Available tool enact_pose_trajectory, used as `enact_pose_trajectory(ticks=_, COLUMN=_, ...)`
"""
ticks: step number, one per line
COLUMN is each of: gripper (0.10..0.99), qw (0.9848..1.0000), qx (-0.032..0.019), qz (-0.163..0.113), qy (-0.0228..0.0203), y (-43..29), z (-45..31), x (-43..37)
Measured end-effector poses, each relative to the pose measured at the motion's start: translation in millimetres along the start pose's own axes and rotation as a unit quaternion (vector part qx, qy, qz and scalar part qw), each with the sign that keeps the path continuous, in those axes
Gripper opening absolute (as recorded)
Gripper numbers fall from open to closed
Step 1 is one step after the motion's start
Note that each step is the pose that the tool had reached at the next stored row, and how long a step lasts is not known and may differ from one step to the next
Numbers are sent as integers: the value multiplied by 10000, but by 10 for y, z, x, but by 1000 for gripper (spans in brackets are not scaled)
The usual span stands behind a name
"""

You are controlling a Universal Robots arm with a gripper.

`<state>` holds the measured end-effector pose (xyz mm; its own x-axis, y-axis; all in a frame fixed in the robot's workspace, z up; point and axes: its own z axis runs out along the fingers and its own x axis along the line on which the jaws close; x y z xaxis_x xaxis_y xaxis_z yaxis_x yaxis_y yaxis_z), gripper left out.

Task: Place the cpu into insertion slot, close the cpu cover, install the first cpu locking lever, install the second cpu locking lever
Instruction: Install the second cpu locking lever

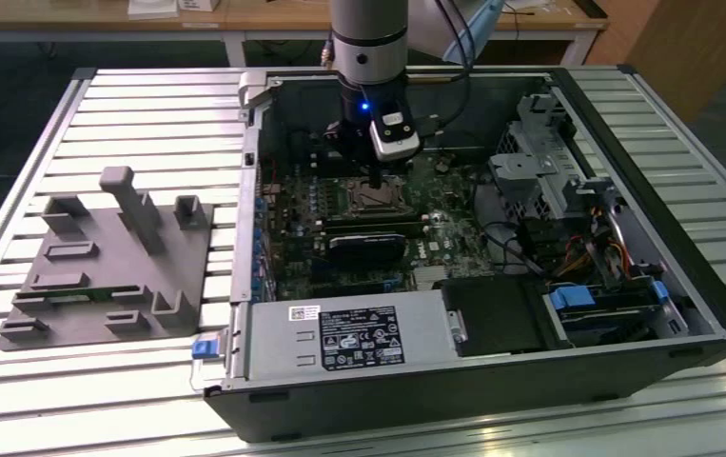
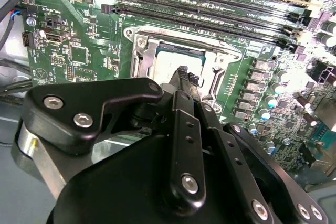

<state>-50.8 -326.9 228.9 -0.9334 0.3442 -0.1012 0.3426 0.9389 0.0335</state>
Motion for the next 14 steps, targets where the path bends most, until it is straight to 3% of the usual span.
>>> enact_pose_trajectory(ticks=14, gripper=106, qw=10000, qx=14, qz=-2, qy=-5, y=-36, z=1, x=-19)
